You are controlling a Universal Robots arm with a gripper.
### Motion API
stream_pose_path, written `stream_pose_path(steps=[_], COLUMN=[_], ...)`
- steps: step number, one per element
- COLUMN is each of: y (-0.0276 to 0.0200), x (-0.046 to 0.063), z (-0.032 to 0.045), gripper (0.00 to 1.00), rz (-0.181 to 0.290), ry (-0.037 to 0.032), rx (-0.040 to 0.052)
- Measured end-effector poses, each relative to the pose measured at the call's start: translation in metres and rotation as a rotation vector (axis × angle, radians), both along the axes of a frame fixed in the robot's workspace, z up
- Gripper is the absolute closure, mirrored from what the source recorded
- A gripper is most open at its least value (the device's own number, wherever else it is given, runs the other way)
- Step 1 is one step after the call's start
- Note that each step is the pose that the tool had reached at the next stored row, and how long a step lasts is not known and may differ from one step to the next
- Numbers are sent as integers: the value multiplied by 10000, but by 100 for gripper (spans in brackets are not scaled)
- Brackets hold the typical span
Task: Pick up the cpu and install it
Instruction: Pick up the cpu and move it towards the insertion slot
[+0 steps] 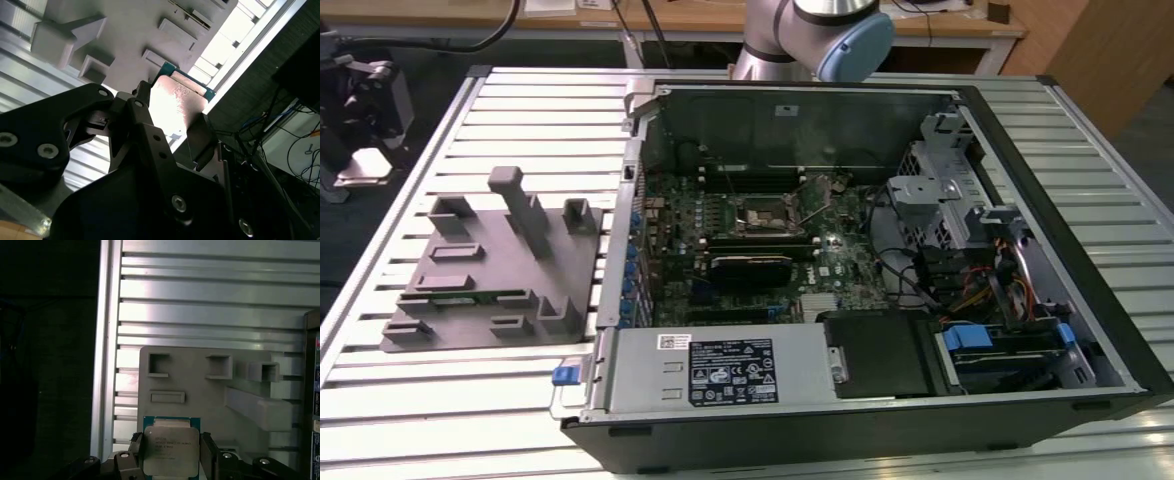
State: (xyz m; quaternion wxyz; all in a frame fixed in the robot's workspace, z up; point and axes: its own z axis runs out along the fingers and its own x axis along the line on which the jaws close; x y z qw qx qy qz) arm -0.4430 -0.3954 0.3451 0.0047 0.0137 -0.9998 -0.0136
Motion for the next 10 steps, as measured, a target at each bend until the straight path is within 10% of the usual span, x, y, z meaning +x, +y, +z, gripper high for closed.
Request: stream_pose_path(steps=[10], y=[9], x=[0], z=[79], gripper=[46], rz=[0], ry=[1], rx=[-1])
